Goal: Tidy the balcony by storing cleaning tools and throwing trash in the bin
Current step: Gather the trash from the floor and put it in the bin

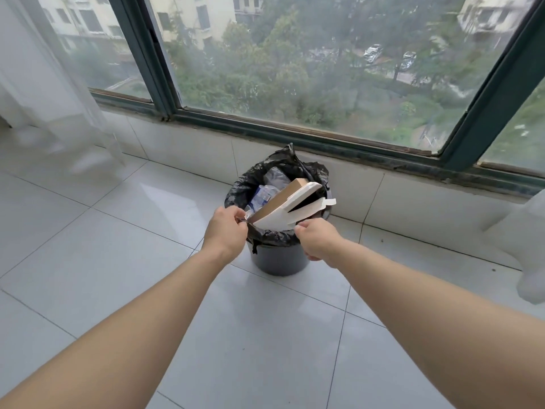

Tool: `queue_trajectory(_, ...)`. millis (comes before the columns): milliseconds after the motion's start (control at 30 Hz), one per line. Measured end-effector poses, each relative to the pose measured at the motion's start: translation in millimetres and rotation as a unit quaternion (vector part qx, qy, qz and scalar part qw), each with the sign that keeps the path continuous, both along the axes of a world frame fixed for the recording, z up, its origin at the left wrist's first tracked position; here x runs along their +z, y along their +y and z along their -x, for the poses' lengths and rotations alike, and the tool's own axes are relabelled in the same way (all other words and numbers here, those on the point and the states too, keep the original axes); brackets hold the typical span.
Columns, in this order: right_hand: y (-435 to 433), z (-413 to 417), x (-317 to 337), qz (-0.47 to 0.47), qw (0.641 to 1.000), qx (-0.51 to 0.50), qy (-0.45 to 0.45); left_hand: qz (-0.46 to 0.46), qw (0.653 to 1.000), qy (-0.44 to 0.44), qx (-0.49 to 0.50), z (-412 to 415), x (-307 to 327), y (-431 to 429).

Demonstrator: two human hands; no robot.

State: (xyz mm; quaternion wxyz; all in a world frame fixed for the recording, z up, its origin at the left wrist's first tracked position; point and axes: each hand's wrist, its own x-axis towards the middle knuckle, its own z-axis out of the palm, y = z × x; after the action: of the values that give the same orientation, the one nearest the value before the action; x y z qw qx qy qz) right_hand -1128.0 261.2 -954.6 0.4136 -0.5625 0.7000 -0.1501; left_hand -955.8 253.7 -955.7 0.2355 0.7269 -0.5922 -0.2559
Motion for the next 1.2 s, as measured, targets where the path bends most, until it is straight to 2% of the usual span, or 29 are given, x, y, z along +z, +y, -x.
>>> queue_trajectory(167, -11.3, 9.0, -13.9, -0.011, 0.994, -0.102, 0.046, -0.012, 1.000, 0.004, 0.019, -1.2, -10.2, -23.8)
queue_trajectory(333, -16.8, 17.2, -11.2, -0.013, 0.984, -0.174, 0.022, -0.051, 0.997, 0.003, 0.060, 2.6, -16.4, -37.1)
queue_trajectory(533, -3.9, 32.6, -3.2, -0.009, 0.981, -0.188, 0.040, -0.101, 0.990, 0.010, 0.097, 0.1, -9.7, -17.1)
queue_trajectory(700, 3.6, 57.8, 18.6, 0.009, 0.988, -0.148, 0.044, -0.109, 0.984, 0.076, 0.121, 10.6, 10.8, 2.7)
queue_trajectory(833, 6.7, 77.5, 56.7, 0.032, 0.993, -0.106, 0.049, -0.093, 0.980, 0.101, 0.146, 29.6, 50.8, 23.8)
queue_trajectory(933, 7.9, 90.0, 103.4, 0.043, 0.995, -0.069, 0.054, -0.096, 0.979, 0.077, 0.161, 37.9, 94.7, 34.7)
queue_trajectory(1200, 19.0, 113.1, 286.2, 0.047, 0.998, -0.020, 0.045, -0.140, 0.961, 0.109, 0.212, 60.6, 276.8, 65.2)
